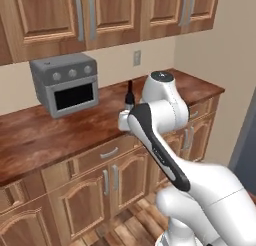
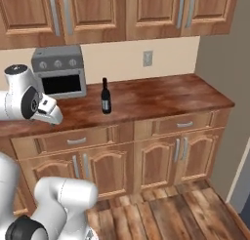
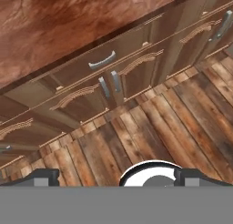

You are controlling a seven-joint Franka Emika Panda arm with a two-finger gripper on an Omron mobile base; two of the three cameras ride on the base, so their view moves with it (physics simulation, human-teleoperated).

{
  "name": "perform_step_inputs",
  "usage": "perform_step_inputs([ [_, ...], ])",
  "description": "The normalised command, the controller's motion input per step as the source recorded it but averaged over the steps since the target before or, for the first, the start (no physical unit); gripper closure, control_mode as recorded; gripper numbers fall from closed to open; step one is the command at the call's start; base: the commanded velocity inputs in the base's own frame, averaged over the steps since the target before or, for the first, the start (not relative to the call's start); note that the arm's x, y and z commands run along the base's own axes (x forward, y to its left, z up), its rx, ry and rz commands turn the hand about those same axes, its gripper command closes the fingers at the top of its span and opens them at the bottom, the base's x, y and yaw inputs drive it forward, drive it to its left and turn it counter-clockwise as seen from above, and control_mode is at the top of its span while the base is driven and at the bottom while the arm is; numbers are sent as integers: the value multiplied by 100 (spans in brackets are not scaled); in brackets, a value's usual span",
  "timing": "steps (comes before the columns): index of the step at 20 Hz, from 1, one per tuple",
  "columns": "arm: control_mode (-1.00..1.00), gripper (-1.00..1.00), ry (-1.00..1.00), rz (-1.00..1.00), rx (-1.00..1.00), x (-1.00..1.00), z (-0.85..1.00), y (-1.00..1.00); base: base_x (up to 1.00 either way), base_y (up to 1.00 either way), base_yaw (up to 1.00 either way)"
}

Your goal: There is a wine glass and glass cup on the dining counter. Place the wine bottle next to the wine glass and the juice bottle next to the glass cup.

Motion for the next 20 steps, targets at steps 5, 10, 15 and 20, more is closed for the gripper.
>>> perform_step_inputs([
  [5,100,-100,0,0,0,0,0,0,44,-24,38],
  [10,100,-100,0,0,0,0,0,0,24,-30,46],
  [15,100,-100,0,0,0,0,0,0,16,-41,38],
  [20,100,-100,0,0,0,0,0,0,21,-52,21],
])
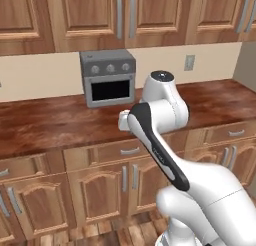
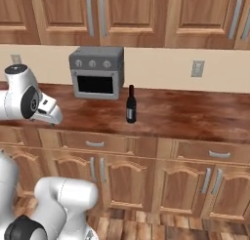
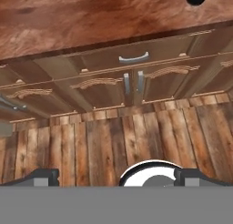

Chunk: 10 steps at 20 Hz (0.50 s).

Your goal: There is a wine glass and glass cup on the dining counter. Place the wine bottle next to the wine glass and the juice bottle next to the glass cup.

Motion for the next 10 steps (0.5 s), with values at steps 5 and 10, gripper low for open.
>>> perform_step_inputs([
  [5,100,-100,0,0,0,0,0,0,25,-57,14],
  [10,100,-100,0,0,0,0,0,0,45,-48,15],
])
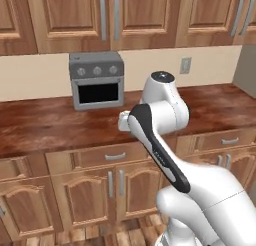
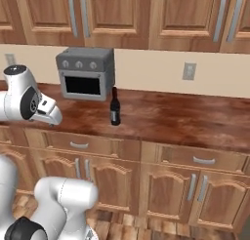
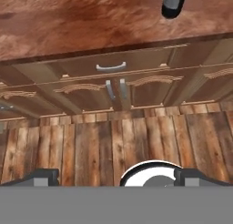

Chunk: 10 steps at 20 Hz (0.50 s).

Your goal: There is a wine glass and glass cup on the dining counter. Place the wine bottle next to the wine glass and the juice bottle next to the glass cup.

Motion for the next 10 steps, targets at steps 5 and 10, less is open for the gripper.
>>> perform_step_inputs([
  [5,100,-100,0,0,0,0,0,0,54,-46,15],
  [10,100,-100,0,0,0,0,0,0,61,-32,4],
])
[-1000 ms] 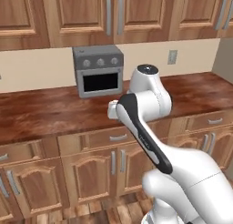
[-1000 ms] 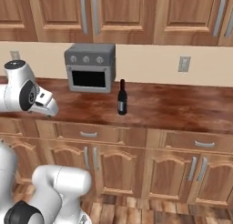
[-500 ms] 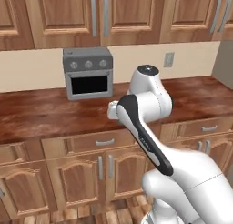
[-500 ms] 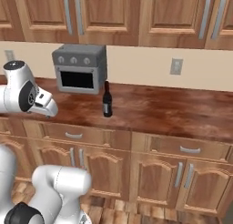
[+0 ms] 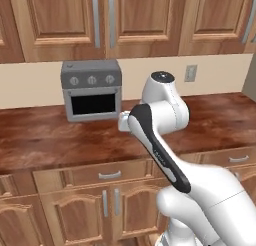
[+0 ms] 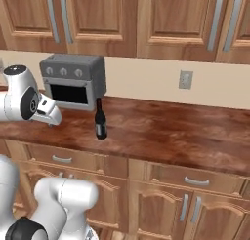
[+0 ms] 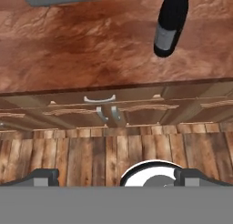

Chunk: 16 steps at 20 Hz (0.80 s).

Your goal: There is a wine glass and glass cup on the dining counter. Place the wine bottle next to the wine glass and the juice bottle next to the glass cup.

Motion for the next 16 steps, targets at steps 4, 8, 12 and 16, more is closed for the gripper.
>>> perform_step_inputs([
  [4,100,-100,0,0,0,0,0,0,60,-27,3],
  [8,100,-100,0,0,0,0,0,0,36,-16,1],
  [12,100,-100,0,0,0,0,0,0,23,-5,0],
  [16,100,-100,0,0,0,0,0,0,22,-4,0],
])
